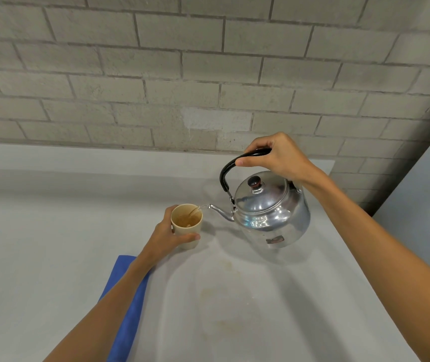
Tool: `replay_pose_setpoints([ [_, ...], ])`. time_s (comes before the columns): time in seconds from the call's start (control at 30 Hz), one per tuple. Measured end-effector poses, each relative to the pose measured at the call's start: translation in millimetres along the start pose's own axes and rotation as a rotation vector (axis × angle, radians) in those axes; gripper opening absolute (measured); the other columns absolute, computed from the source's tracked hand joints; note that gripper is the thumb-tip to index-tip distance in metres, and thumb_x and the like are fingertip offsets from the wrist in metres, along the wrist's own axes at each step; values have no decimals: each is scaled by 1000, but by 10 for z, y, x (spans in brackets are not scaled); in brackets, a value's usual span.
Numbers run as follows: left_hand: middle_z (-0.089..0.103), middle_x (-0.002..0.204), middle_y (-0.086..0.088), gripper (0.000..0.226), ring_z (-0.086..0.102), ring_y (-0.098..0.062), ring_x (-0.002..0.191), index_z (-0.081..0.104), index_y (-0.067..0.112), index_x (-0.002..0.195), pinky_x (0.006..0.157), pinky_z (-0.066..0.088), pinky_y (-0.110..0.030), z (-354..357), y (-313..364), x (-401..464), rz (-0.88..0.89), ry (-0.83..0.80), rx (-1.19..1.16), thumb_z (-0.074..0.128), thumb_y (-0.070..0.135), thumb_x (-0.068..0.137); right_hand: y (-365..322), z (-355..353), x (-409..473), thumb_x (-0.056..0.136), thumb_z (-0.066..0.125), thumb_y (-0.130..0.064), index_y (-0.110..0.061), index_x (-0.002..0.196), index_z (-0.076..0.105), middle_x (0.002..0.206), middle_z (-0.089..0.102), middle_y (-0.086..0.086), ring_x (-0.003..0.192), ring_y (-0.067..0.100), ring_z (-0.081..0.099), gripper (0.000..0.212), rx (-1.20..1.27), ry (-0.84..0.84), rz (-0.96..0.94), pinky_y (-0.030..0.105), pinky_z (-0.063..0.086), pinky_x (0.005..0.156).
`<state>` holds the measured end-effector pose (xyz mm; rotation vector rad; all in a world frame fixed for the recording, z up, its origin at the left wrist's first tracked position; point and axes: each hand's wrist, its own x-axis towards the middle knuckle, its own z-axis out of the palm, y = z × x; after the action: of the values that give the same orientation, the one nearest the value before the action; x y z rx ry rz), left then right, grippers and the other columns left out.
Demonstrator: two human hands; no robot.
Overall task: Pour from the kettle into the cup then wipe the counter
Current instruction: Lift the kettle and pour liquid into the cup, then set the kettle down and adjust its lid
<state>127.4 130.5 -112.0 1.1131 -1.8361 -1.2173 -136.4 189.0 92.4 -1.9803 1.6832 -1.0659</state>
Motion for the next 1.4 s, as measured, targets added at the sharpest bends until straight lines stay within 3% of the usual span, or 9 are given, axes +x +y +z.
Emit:
replay_pose_setpoints([
  [0.17, 55, 111, 29, 100, 55, 0, 106, 28, 49, 127, 85, 45, -23, 7, -2, 1, -27, -14, -14, 85, 57, 44, 188, 39, -85, 69, 83, -34, -18, 82, 77, 82, 76, 4, 79, 13, 69, 22, 216, 67, 71, 20, 51, 75],
  [0.27, 41, 134, 20, 123, 45, 0, 118, 11, 42, 140, 95, 35, -23, -13, 78, -15, -22, -7, -5, 84, 60, 42, 260, 57, -112, 71, 83, -28, -25, 76, 76, 69, 73, -12, 62, -6, 62, 8, 323, 119, 94, 5, 44, 57],
  [0.4, 27, 148, 18, 103, 26, 8, 132, 17, 35, 143, 105, 23, -22, -101, 360, 35, 129, 128, -16, 70, 66, 60, 386, 72, -126, 73, 81, -26, -29, 75, 74, 66, 71, -20, 62, -11, 62, 8, 402, 168, 137, 0, 40, 53],
  [0.57, 37, 132, 27, 58, 27, 30, 115, 35, 37, 133, 98, 27, -14, -16, 892, 344, 305, 145, 88, 44, 65, 83, 599, 146, -87, 72, 82, -26, -31, 71, 74, 70, 72, -20, 67, -12, 63, 9, 469, 189, 217, 1, 42, 55],
  [0.67, 39, 131, 21, 55, 34, 25, 111, 38, 34, 132, 93, 28, -10, 164, 1097, 574, 337, 19, 160, 40, 63, 86, 750, 197, -48, 72, 82, -25, -32, 69, 75, 70, 73, -20, 67, -12, 63, 10, 495, 189, 258, 1, 42, 56],
  [0.87, 49, 133, 1, 48, 47, -11, 120, 40, 21, 134, 98, 34, -23, 483, 1147, 1022, 273, -184, 220, 34, 49, 95, 998, 287, 106, 74, 80, -27, -30, 76, 76, 76, 74, -15, 72, -8, 66, 5, 512, 148, 294, 2, 45, 62],
  [1.13, 60, 90, 3, 37, 56, -8, 80, 49, 20, 107, 63, 40, -18, 658, 1071, 1495, 145, -155, 194, 28, 50, 95, 1284, 396, 461, 76, 78, -26, -26, 79, 76, 78, 75, -13, 77, -5, 68, 4, 517, 118, 293, 5, 47, 65],
  [1.3, 53, 84, 0, 29, 54, -17, 82, 45, 20, 97, 70, 46, -28, 701, 997, 1729, 124, -119, 156, 30, 45, 97, 1428, 480, 664, 78, 76, -23, -13, 87, 76, 94, 73, 13, 92, 19, 67, 14, 544, 143, 275, 28, 49, 88],
  [1.4, 48, 81, -3, 27, 51, -21, 81, 44, 14, 95, 80, 48, -41, 720, 971, 1867, 151, -79, 148, 30, 37, 99, 1469, 501, 793, 80, 75, -20, -18, 82, 76, 86, 70, 9, 86, 16, 63, 3, 539, 156, 250, 30, 48, 86],
])
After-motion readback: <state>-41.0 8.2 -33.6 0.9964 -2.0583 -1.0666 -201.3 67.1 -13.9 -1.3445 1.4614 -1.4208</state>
